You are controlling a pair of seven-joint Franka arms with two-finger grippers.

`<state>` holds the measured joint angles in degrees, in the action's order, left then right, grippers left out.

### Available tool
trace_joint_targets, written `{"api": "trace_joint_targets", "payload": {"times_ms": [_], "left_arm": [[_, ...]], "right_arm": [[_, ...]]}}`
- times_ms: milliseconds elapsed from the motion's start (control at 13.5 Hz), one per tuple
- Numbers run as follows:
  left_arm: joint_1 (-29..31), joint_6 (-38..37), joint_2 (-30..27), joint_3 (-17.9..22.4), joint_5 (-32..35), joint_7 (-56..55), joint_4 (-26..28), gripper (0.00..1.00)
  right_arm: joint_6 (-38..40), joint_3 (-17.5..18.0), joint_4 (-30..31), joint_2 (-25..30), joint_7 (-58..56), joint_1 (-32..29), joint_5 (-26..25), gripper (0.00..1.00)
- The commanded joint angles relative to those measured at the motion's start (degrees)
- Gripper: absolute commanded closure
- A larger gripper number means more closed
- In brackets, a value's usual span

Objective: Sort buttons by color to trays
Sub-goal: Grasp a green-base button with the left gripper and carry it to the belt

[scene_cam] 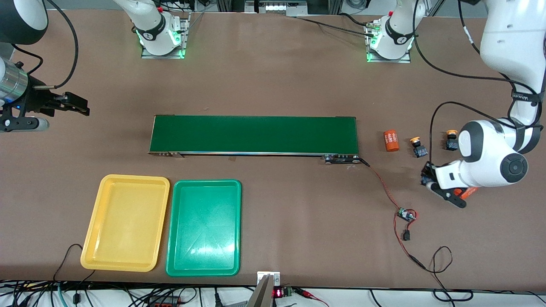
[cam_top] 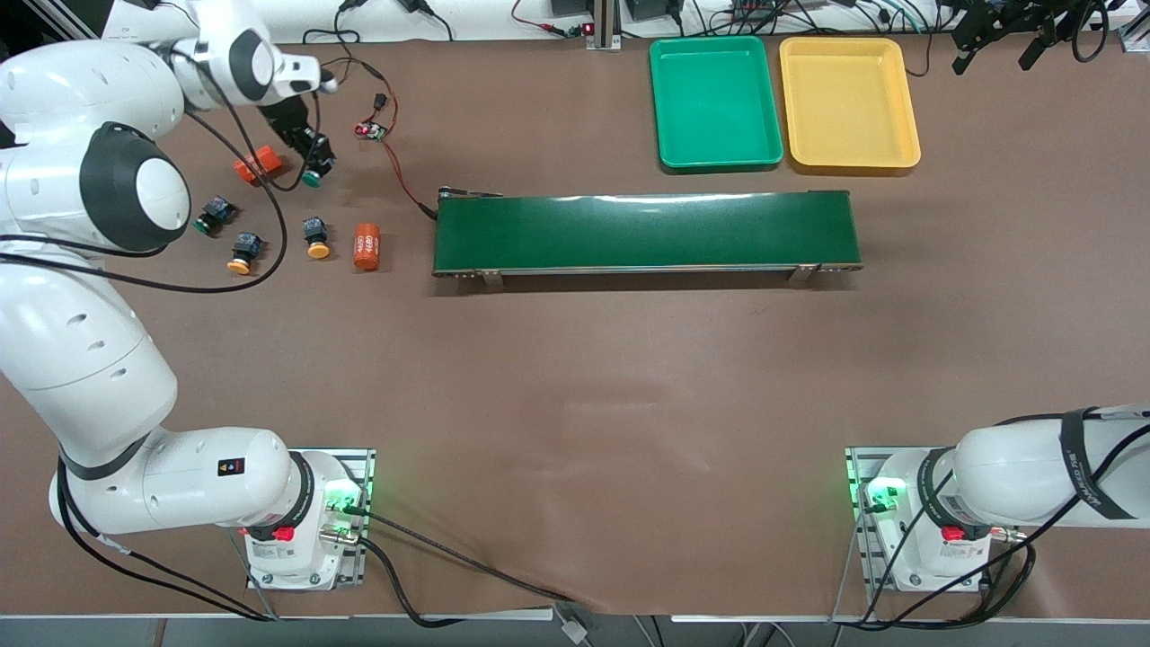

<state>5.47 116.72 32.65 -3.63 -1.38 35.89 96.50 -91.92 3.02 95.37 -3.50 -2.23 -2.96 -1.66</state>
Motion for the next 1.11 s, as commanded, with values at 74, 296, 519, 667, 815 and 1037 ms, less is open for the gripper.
{"api": "trace_joint_targets", "payload": {"times_ms": [74,296,519,667,815,1037], "left_arm": [[-4.3,-5.2,-10.6,-6.4,-2.8,-15.0,8.7,1.0],[-9.2,-4.9,-16.5,-10.1,-2.8,-30.0,13.2,1.0],[-11.8,-2.6,-18.6,-13.8,-6.2,-39.3,17.4,1.0],[-14.0,2.2,-19.5,-15.0,-6.6,-43.0,20.7,1.0],[-14.5,7.5,-19.5,-16.7,-6.6,-45.0,23.4,1.0],[-14.5,13.9,-17.0,-16.9,-6.4,-44.5,25.0,1.0]], "right_arm": [[-0.2,0.2,0.8,0.6,0.7,-0.2,1.0,0.0],[0.0,0.2,0.8,0.5,0.7,-0.1,1.0,0.0],[0.2,0.2,0.9,0.6,0.7,-0.2,1.0,0.0],[-0.1,0.2,1.1,0.6,0.4,-0.2,1.0,0.0],[-0.1,0.2,1.2,0.7,0.3,-0.1,1.0,0.0],[-0.3,0.2,1.2,0.6,0.1,-0.1,1.0,0.0]]}}
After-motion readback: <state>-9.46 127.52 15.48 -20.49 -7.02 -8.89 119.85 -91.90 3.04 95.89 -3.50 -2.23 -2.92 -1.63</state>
